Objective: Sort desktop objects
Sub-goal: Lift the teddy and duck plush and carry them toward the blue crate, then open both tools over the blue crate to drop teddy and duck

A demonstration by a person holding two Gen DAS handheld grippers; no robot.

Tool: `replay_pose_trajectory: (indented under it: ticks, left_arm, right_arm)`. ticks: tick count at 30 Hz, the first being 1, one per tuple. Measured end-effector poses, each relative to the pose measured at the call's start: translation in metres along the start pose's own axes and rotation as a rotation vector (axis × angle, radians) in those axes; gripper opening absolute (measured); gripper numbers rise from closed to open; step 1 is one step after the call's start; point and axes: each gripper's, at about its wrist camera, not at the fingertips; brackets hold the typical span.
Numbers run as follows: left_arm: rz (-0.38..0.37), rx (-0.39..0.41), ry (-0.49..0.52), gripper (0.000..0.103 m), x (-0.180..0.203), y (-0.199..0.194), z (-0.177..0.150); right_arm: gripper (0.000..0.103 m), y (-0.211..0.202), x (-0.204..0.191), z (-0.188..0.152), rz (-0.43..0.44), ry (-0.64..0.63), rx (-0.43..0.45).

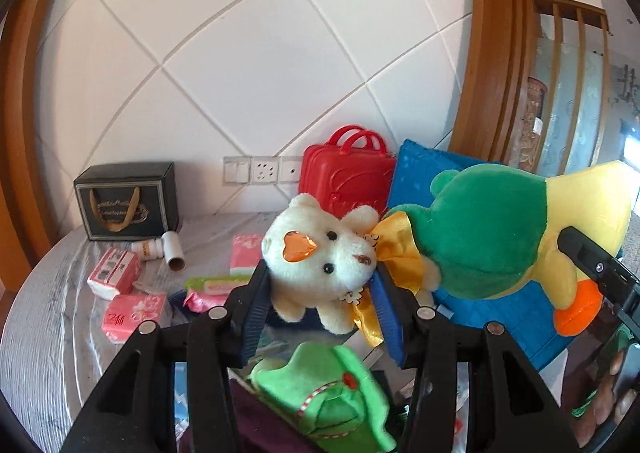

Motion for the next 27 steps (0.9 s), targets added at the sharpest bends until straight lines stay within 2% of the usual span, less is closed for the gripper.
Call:
replay_pose_trajectory:
  ticks: [7, 9, 15, 17, 18, 19, 20, 21, 25, 27]
  left_arm:
    - [-0.16, 0.04, 0.01, 0.048, 0.099, 0.009, 0.055]
    - [-0.194, 0.062, 0.04, 0.048, 0.134, 0.013, 0.07]
    - [-0.265, 0.033, 0.092, 0.049, 0.221, 0.046, 0.089]
    - [-0.296, 0.011, 0.103, 0.056, 0.245, 0.059, 0.09]
    - [-0.316, 0.001, 0.104, 0.06, 0.255, 0.066, 0.09]
    - [-0.326, -0.01, 0.112, 0.077, 0.264, 0.072, 0.088]
    - [-0.323, -0.026, 0.129, 0.095, 0.276, 0.075, 0.084]
    - [-0.326, -0.033, 0.139, 0.101, 0.281, 0.077, 0.081]
    - [-0.31, -0.026, 0.137, 0.103, 0.276, 0.078, 0.067]
    - [-0.292, -0.004, 0.135, 0.103, 0.259, 0.076, 0.063]
  right_arm:
    - [0.062, -0.045, 0.052, 0.075, -0.141, -0.029, 0.123]
    - [0.063, -0.054, 0.068, 0.094, -0.188, -0.052, 0.161]
    - [0.069, -0.067, 0.135, 0.132, -0.306, -0.047, 0.194]
    - [0.071, -0.069, 0.159, 0.135, -0.344, -0.035, 0.185]
    - [0.076, -0.066, 0.171, 0.135, -0.366, -0.032, 0.171]
    - [0.088, -0.061, 0.184, 0.135, -0.391, -0.035, 0.143]
    - [0.094, -0.057, 0.196, 0.134, -0.414, -0.035, 0.11]
    - [0.097, -0.054, 0.209, 0.132, -0.426, -0.025, 0.082]
    - [0.1, -0.073, 0.231, 0.122, -0.422, -0.022, 0.1]
    - [0.1, -0.081, 0.23, 0.118, -0.377, -0.021, 0.11]
Point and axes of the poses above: each gripper's, at about its wrist camera, not at the fingertips, and y roughly the way its jaws point, x to its right, z to its top, and after that the axes turned 8 degrees about x, right-handed
